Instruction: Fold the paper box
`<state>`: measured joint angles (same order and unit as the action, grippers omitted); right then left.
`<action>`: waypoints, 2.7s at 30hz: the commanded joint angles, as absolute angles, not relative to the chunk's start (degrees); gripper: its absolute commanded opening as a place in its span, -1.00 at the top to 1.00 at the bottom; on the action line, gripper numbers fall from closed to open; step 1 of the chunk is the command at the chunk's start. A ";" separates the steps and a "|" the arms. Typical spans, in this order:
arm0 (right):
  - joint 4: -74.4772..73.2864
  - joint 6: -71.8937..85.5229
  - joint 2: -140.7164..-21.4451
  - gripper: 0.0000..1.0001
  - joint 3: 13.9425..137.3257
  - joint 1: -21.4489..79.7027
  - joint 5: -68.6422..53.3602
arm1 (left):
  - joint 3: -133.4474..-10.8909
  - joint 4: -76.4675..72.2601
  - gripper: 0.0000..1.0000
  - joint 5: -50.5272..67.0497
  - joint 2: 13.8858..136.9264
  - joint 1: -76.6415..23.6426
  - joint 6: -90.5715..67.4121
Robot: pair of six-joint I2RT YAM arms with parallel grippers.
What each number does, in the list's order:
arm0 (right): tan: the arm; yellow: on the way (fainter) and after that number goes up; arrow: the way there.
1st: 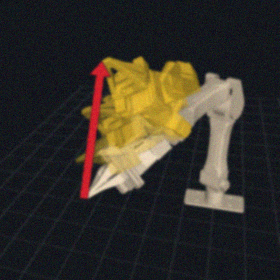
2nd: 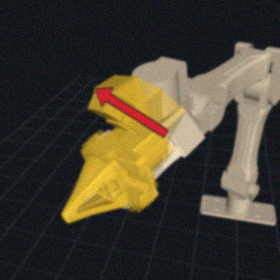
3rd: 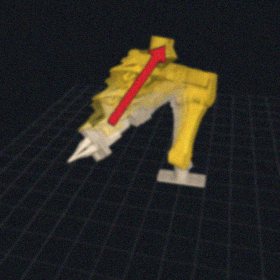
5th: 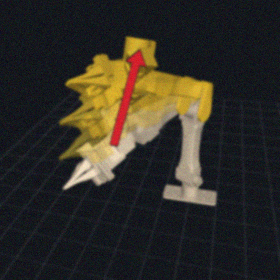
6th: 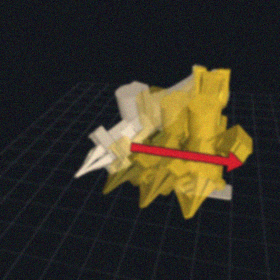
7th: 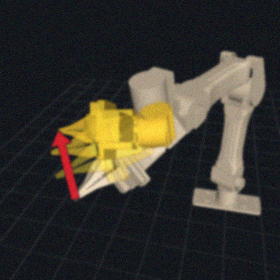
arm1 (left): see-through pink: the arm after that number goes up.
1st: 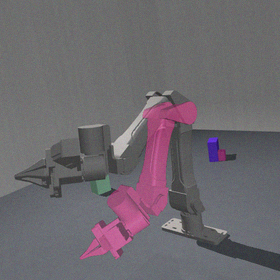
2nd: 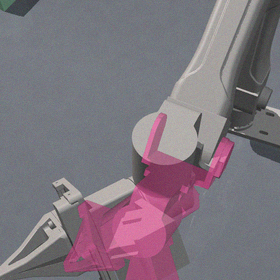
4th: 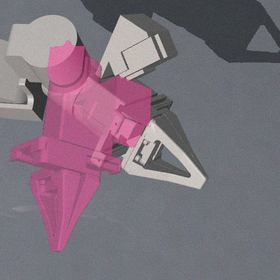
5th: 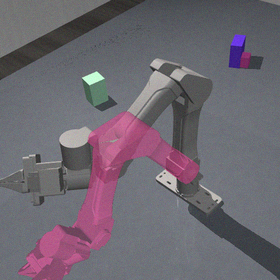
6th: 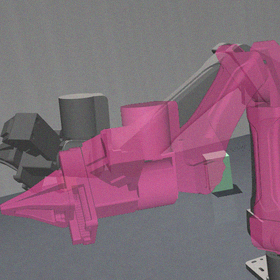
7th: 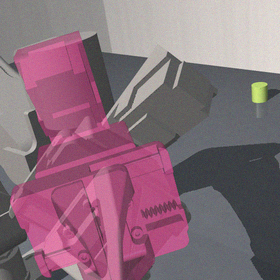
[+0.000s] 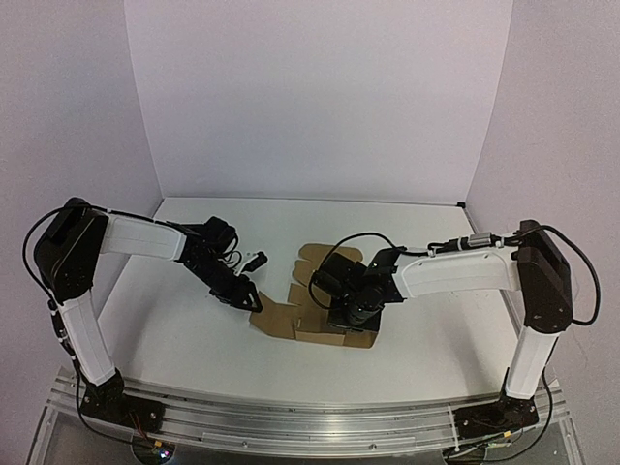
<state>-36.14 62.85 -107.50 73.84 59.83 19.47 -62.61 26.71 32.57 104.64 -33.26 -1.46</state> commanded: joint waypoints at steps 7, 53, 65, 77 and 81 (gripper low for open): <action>-36.65 63.72 -106.37 0.96 75.02 60.03 19.56 | -67.76 27.33 0.43 36.96 104.48 -36.29 -3.47; -26.65 37.60 -103.03 -0.53 69.76 23.53 -9.77 | -71.63 35.51 1.00 29.70 106.18 -39.38 -3.16; -14.94 36.64 -117.57 -0.03 73.22 20.35 -18.43 | -71.97 35.42 1.00 30.10 106.70 -39.37 -3.41; -7.50 32.02 -114.41 0.86 72.72 19.95 -23.62 | -74.53 38.61 1.00 28.87 107.87 -38.67 -9.47; -2.99 26.33 -105.77 0.98 70.00 22.40 -21.81 | -74.98 40.52 1.00 29.21 108.48 -38.16 -12.67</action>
